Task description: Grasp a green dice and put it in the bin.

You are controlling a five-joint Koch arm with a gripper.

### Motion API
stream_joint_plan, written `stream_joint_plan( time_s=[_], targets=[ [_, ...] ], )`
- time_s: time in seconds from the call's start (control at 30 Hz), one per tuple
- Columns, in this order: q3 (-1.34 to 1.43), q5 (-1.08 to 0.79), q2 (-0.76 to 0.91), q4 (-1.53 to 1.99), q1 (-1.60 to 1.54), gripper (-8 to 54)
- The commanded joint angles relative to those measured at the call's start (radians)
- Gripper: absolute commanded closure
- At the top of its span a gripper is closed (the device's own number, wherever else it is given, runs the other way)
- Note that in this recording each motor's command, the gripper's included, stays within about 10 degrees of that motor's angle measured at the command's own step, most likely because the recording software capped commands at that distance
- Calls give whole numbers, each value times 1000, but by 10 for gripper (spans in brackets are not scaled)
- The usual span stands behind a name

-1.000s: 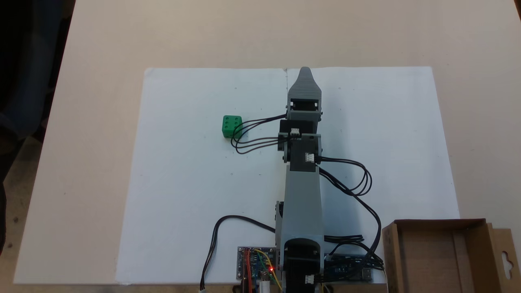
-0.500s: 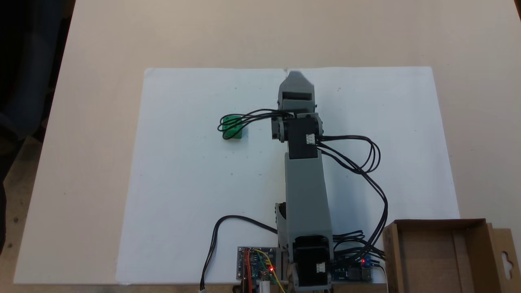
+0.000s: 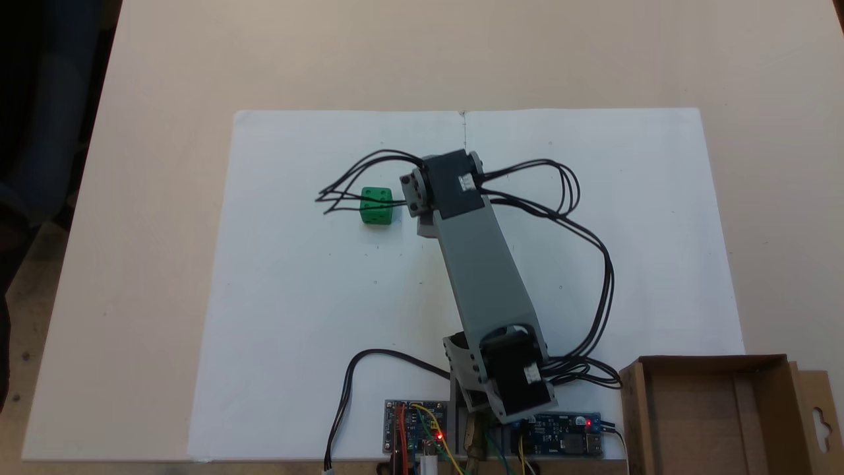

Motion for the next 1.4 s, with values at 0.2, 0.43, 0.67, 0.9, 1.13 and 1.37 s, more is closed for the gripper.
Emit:
stream_joint_plan(
  time_s=[0.2,0.43,0.67,0.9,1.13,1.37],
  targets=[
    [-107,143,-80,52,-100,24],
    [-193,189,-209,49,-118,24],
    [-256,238,-327,28,-143,24],
    [-256,298,-365,-8,-161,23],
    [-245,298,-373,-9,-201,25],
    [-244,313,-428,-67,-221,26]
  ],
)
